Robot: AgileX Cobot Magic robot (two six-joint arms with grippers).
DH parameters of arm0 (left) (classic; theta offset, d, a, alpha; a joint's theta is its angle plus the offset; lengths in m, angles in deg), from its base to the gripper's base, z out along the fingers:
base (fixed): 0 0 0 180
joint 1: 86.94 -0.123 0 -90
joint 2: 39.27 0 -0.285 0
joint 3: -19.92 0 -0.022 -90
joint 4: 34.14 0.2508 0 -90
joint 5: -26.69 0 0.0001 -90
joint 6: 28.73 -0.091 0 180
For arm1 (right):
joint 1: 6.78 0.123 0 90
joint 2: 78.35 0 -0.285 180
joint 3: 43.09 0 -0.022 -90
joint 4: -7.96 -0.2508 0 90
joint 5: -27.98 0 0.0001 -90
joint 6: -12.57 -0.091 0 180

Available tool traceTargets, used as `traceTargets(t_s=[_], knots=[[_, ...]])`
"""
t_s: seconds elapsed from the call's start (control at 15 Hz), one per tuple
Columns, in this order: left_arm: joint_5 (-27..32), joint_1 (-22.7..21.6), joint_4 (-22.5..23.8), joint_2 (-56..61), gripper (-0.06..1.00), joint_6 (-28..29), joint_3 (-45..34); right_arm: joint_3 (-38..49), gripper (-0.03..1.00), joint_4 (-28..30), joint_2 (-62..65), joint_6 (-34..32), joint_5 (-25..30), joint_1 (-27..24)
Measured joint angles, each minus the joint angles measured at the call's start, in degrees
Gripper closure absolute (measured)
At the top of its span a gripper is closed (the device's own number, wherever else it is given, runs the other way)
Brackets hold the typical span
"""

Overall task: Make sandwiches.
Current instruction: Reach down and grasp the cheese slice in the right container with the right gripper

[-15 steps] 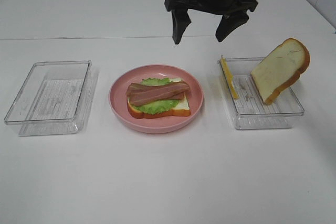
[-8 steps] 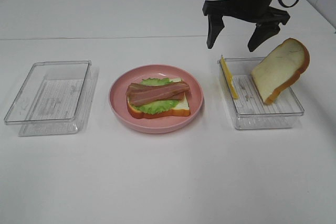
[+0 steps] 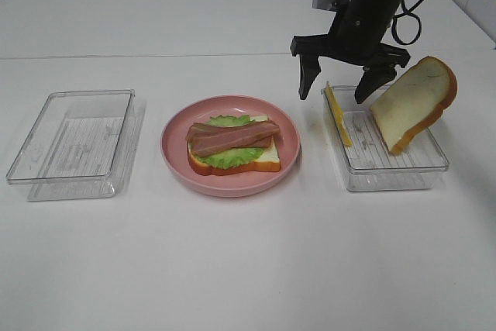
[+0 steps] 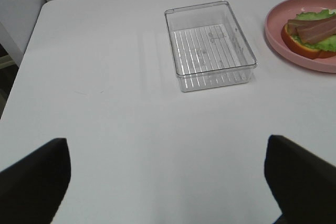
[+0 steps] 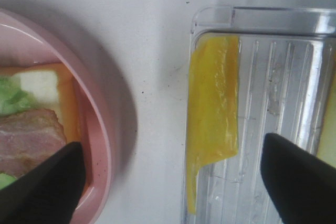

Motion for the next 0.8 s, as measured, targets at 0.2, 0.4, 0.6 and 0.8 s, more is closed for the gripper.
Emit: traceTargets(t_s=[0.2,0.4,0.6,0.8], knots=[[0.00,0.00,0.00,0.00,0.03,0.00,0.00,-0.06,0.12,0.00,-0.92,0.00,-1.32,0.00],[0.00,0.00,0.00,0.00,0.03,0.00,0.00,-0.06,0.14,0.00,-1.95,0.00,-1.95,0.00],[0.00,0.00,0.00,0.00,0.03,0.00,0.00,-0.06,0.15,0.00,-2.29,0.00,-2.23,0.00],[0.00,0.00,0.00,0.00,0.03,0.00,0.00,-0.06,0.28,0.00,-2.29,0.00,-2.41,0.00]])
